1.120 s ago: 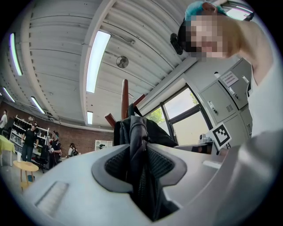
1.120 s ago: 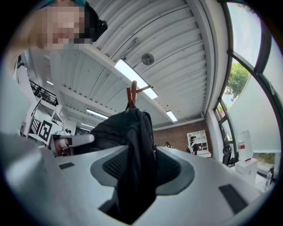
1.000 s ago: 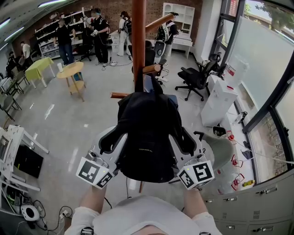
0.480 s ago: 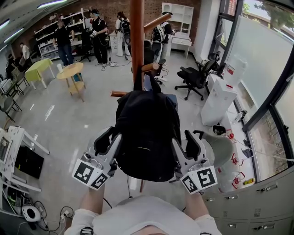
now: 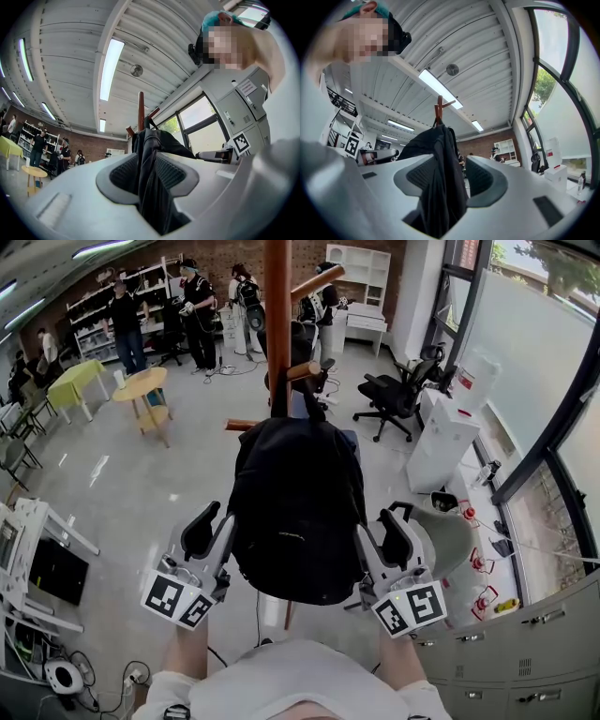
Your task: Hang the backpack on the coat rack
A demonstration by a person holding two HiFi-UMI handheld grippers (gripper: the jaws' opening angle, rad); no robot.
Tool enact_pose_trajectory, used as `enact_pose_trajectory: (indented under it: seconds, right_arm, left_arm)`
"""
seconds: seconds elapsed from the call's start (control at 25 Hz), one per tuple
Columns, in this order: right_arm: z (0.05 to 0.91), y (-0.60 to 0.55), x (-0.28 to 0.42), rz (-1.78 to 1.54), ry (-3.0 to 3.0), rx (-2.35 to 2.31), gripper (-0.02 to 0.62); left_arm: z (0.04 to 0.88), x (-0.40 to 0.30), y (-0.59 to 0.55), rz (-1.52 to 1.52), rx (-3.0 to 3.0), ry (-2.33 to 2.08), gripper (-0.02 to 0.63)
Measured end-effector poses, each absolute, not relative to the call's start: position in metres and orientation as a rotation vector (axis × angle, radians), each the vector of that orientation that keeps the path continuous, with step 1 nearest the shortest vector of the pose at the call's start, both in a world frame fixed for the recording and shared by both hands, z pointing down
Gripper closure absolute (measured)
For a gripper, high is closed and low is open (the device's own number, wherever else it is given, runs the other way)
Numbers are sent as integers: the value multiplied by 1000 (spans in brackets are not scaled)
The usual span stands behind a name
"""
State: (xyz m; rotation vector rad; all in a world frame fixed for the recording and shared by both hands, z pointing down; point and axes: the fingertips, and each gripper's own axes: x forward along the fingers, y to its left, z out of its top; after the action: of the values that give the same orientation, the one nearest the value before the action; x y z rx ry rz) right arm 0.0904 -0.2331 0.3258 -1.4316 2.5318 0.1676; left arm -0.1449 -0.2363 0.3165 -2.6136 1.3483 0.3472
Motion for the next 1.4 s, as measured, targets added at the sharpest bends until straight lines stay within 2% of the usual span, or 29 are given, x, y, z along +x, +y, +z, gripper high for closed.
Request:
enact_pose_trajectory:
  seconds: [0.32, 0.44, 0.56, 0.64, 0.76, 1.4]
  right_arm:
    - [335, -217, 99, 185, 2473, -1495, 416]
    - [342, -213, 102, 190, 2468, -1521, 490]
    - [350, -210, 103, 184, 2484, -1542, 528]
    - [355, -210, 102, 185, 2496, -1553, 550]
    - [363, -210, 104, 183, 2493, -1577, 582]
    - [421, -228, 135, 29, 2447, -1813, 586]
  left_arm:
    - [333, -158, -224, 326, -2593, 1425, 489]
    - [338, -162, -221, 334, -2607, 1444, 489]
    - [344, -167, -219, 328, -2587, 1489, 492]
    - [353, -174, -220, 308, -2555, 1545, 553]
    - [363, -181, -220, 301, -2526, 1600, 591]
    - [423, -195, -240, 136, -2457, 1805, 597]
